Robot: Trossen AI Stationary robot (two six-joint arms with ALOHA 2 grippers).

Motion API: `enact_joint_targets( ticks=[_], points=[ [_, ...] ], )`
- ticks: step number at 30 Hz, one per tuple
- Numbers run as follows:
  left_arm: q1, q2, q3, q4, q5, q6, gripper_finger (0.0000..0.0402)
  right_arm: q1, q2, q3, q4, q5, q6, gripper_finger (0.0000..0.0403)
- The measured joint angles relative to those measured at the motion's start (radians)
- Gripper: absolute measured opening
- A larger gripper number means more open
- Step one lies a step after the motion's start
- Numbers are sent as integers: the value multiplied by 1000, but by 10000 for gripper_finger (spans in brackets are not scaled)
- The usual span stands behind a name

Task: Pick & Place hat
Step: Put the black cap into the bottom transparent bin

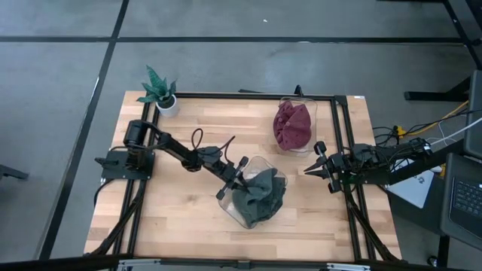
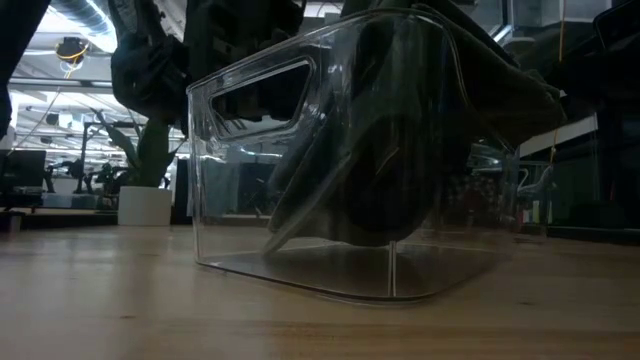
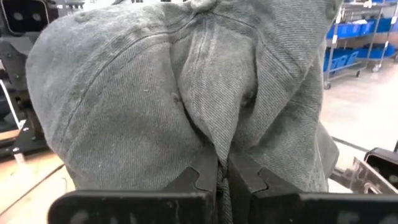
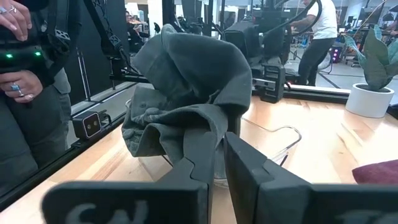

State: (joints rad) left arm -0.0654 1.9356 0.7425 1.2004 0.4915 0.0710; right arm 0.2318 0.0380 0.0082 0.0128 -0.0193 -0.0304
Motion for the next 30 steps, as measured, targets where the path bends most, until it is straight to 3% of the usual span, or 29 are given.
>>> enact_joint_targets(
  ticks=[11,17,30],
  points=[
    [1,-10,-52,-74,-4,51,36,0,0,0,0,0,0,36],
    [0,-28,-79,-95,-56,-7,56,0,0,0,0,0,-3,36],
    [0,-261,-82,-336,-92,97,168,0,0,0,0,0,-1,36]
  ],
)
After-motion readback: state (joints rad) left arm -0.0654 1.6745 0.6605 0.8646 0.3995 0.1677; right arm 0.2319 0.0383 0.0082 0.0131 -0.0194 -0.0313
